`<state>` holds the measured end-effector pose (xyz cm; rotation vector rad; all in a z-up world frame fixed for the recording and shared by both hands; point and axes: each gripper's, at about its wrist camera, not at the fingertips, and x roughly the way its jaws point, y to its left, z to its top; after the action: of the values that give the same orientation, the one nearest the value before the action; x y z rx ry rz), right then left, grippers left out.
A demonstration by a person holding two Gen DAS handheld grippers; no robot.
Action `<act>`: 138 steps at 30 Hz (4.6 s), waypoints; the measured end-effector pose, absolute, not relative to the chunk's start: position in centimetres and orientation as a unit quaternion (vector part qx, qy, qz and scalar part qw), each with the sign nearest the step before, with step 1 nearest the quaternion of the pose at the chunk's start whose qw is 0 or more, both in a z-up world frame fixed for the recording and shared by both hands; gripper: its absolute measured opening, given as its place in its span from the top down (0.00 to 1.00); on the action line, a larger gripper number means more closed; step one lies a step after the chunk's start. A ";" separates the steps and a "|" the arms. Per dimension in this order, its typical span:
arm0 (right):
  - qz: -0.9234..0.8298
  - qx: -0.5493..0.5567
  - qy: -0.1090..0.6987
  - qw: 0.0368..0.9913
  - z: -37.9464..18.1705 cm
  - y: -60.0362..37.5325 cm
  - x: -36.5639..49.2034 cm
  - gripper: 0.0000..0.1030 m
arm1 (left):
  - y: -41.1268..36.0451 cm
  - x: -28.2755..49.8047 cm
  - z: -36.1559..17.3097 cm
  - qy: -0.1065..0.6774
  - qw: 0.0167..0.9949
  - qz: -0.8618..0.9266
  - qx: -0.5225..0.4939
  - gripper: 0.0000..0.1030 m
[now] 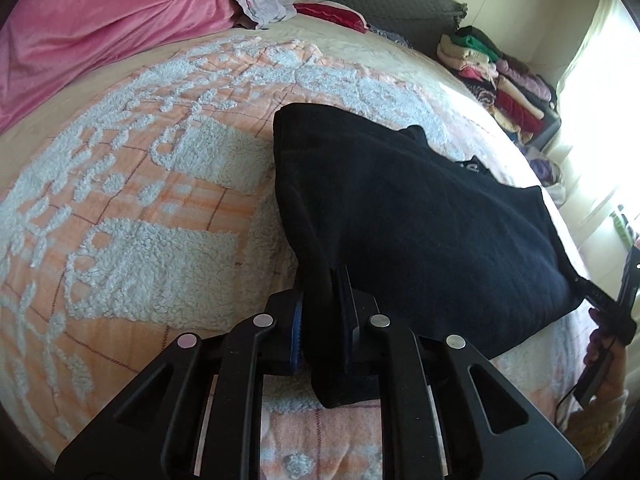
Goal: Fold small clothes
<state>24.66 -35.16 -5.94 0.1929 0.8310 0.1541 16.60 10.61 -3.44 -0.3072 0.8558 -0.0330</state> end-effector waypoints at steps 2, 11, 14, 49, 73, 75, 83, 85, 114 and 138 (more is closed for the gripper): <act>0.074 0.106 0.405 0.905 -6.3 -35.5 24.7 0.92 | 10.4 16.6 -3.4 0.413 0.900 -0.012 -0.138 0.92; 0.056 0.129 0.395 0.908 -6.2 -36.4 23.2 0.79 | 9.7 16.0 -3.1 0.413 0.905 0.004 -0.105 0.89; 0.048 0.129 0.392 0.910 -6.0 -36.4 22.8 0.73 | 9.6 15.9 -3.1 0.415 0.904 0.006 -0.101 0.88; 0.134 0.036 0.347 0.927 -0.5 -24.7 19.8 0.33 | 5.1 14.9 3.1 0.355 0.932 -0.045 -0.058 0.59; 0.117 -0.023 0.428 0.896 -5.0 -22.6 29.5 0.32 | 4.0 20.6 -3.8 0.430 0.900 -0.051 -0.045 0.52; 0.113 -0.013 0.429 0.896 -5.2 -23.8 29.6 0.32 | 4.0 20.6 -3.8 0.429 0.901 -0.051 -0.045 0.52; 0.096 0.020 0.425 0.900 -5.5 -26.1 28.9 0.33 | 4.1 20.7 -3.7 0.428 0.901 -0.052 -0.046 0.52; 0.090 0.017 0.423 0.901 -5.2 -25.8 28.6 0.33 | 4.1 20.6 -3.7 0.427 0.901 -0.053 -0.048 0.53; 0.068 0.096 0.350 0.929 -1.1 -27.9 21.3 0.11 | 3.6 19.2 -3.1 0.417 0.907 -0.034 -0.046 0.49; 0.085 0.094 0.308 0.943 1.6 -27.0 17.0 0.05 | 3.4 15.1 1.1 0.383 0.922 -0.044 -0.048 0.13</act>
<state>16.99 -26.97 1.64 0.1913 0.6282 0.1737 15.11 3.37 1.14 -0.0987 0.7864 -0.0896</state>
